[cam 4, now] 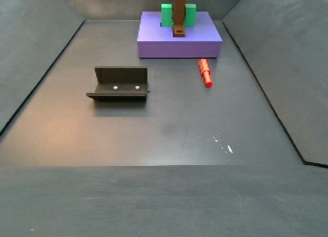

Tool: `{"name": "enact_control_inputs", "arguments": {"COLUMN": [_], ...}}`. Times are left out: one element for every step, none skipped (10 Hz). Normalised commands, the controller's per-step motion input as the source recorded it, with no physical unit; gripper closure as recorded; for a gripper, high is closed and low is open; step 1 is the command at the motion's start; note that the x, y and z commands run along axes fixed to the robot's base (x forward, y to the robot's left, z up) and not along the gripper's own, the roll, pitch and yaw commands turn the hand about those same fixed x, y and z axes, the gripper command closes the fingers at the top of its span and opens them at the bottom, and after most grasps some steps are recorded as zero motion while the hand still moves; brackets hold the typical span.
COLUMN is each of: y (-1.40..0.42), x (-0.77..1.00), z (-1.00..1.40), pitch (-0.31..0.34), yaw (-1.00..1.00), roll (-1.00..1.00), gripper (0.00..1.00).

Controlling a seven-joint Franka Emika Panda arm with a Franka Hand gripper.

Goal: Pick up the blue object. Move up. Move to above the board. Insert the blue object.
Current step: Insert the blue object.

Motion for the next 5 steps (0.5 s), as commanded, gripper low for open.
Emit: {"name": "enact_control_inputs", "arguments": {"y": [-0.01,-0.01,-0.01,-0.03,-0.05], "x": [0.06,0.08,0.07,0.02,0.02], "z": [-0.26,-0.26,-0.22,-0.2,-0.19], "pitch": [0.003,0.003,0.004,0.0,0.0], "yaw": [0.08,0.08,0.08,0.07,0.05], "roll": [0.2,0.19,0.16,0.14,0.13], "gripper": [1.0,1.0,1.0,1.0,1.0]}}
